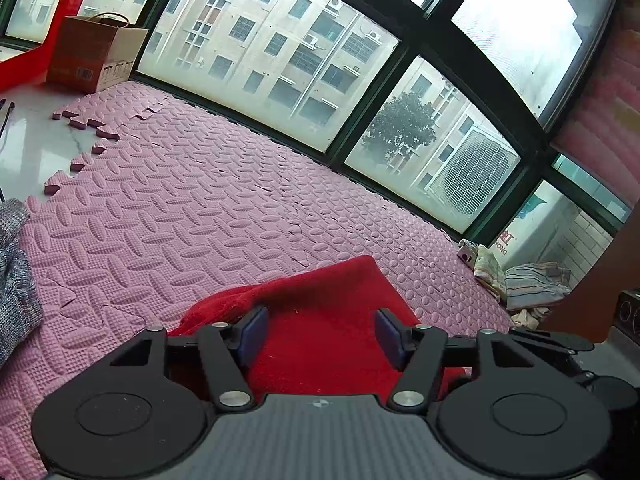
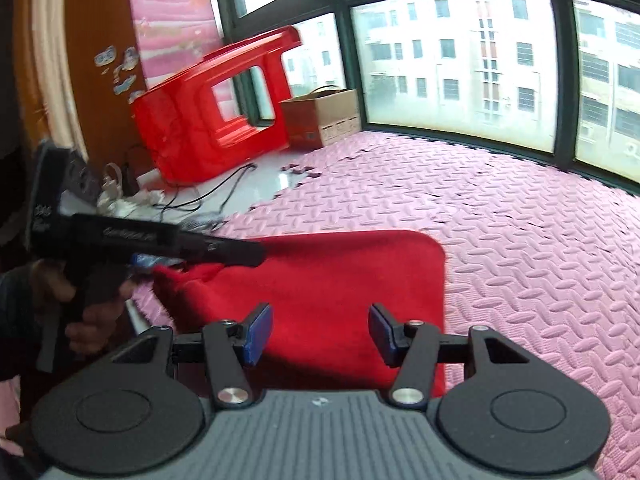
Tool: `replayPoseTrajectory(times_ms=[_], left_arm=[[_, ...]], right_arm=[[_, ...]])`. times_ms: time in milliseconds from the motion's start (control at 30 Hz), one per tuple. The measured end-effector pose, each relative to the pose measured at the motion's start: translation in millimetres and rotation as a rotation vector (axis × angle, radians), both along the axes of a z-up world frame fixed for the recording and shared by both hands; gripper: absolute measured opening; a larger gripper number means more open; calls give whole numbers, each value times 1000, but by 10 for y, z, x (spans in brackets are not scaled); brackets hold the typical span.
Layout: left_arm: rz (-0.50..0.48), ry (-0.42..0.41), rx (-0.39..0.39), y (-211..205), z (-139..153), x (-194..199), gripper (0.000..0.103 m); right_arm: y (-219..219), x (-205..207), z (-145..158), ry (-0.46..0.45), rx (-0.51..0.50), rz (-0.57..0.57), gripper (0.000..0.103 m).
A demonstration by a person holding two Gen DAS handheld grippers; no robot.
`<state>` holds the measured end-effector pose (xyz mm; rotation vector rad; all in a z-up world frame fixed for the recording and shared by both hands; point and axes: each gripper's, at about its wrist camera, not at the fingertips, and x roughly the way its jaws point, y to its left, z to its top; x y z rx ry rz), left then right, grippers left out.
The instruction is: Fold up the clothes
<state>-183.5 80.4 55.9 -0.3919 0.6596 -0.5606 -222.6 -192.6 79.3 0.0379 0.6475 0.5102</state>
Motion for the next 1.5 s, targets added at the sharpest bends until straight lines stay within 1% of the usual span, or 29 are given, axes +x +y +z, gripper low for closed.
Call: replayPoseTrajectory(times_ms=[67,167,233,567,667,767,800,900,933,1000,1100,1167,1200,1333,1500], left_arm=[[1,-2,2,-1,-4,-4,64],[0,1,-4,8,-23,3,63],[2,7,-17,21,-41,7,63],[12,8,-43,62,-76,-3,64],[10,8,-44,66,-80,-5,64],[8,9,-47,72,-82,-2,64],[8,10,-49,74,-83,-1,64],[7,13,-51,83,-90,7,63],[7,18,-57,92,-93,13,63],[8,29,-73,115,-99,28,63],[10,47,-97,148,-109,50,63],[11,59,-112,171,-116,65,63],[12,65,-120,182,-119,72,63],[18,83,-135,197,-116,98,63],[20,88,-128,188,-106,100,63]], right_arm=[[-63,77,-100,16,0,-44,51],[-37,125,-336,34,-51,-71,44],[-27,100,-457,17,-49,-75,44],[-26,288,-145,17,-50,-75,44],[27,549,-129,20,-51,-108,45],[118,812,-132,26,-55,-123,45],[165,902,-154,41,-71,-122,45],[275,1121,-320,107,-122,-135,44],[291,1136,-371,108,-122,-136,45],[313,1098,-364,89,-147,-128,44],[282,986,-255,64,-135,-125,44],[295,876,-193,51,-125,-101,44],[311,807,-157,43,-119,-83,44],[534,438,-33,13,-98,66,44],[788,203,-30,5,-40,162,44]])
